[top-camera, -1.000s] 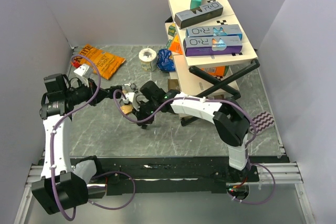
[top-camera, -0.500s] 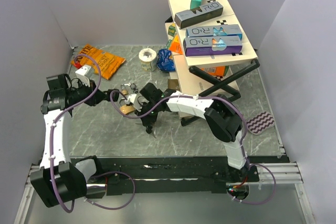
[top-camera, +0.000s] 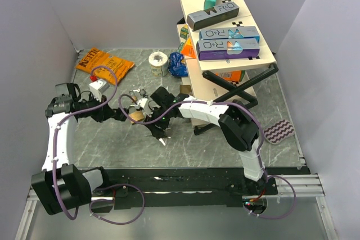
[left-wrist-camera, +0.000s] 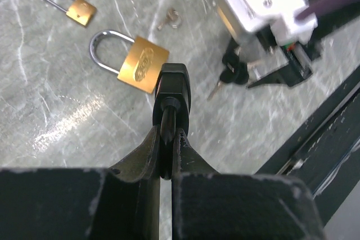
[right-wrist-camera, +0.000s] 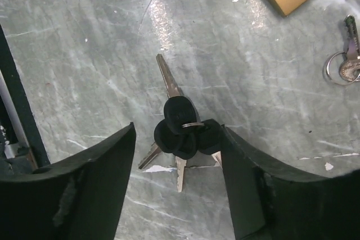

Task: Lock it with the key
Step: Place the key at the center of the board, then place the lock at the center of the board.

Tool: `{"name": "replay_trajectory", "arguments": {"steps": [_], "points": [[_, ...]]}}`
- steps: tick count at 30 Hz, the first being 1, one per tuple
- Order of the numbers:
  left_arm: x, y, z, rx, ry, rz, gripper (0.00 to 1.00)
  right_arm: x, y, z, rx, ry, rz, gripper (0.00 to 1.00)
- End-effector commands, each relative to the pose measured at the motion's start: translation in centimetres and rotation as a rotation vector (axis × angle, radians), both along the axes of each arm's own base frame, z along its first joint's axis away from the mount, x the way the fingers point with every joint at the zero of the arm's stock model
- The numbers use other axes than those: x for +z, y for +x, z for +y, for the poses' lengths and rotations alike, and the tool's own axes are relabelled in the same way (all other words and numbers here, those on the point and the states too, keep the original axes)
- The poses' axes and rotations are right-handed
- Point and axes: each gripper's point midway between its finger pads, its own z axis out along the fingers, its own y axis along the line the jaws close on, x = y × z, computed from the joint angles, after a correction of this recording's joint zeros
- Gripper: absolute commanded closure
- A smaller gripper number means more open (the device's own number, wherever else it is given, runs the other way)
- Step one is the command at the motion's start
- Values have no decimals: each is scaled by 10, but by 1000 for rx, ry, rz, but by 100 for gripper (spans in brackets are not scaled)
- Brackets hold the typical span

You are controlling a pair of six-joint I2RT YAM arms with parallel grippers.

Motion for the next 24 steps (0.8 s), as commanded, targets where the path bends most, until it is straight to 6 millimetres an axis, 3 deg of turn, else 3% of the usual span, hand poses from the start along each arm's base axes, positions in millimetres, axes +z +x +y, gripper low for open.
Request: {"name": "replay_trajectory", "arguments": {"steps": [1, 3, 7, 14, 17, 24], "points": [[7, -13, -8, -177, 38, -96, 99, 33, 5, 9, 9, 82, -47, 28], [0, -26, -12, -238, 42, -69, 99, 43, 3, 9, 18, 114, -58, 25], [-14, -36, -13, -323, 89, -57, 99, 58, -6, 9, 36, 176, -56, 6], [-42, -57, -20, -460, 138, 34, 99, 63, -30, -7, 35, 226, -21, 2], [-53, -71, -28, -563, 162, 76, 98, 74, -38, -11, 45, 275, -10, 1], [-66, -78, -43, -692, 136, 160, 98, 100, -53, -13, 103, 366, -27, 1]]}}
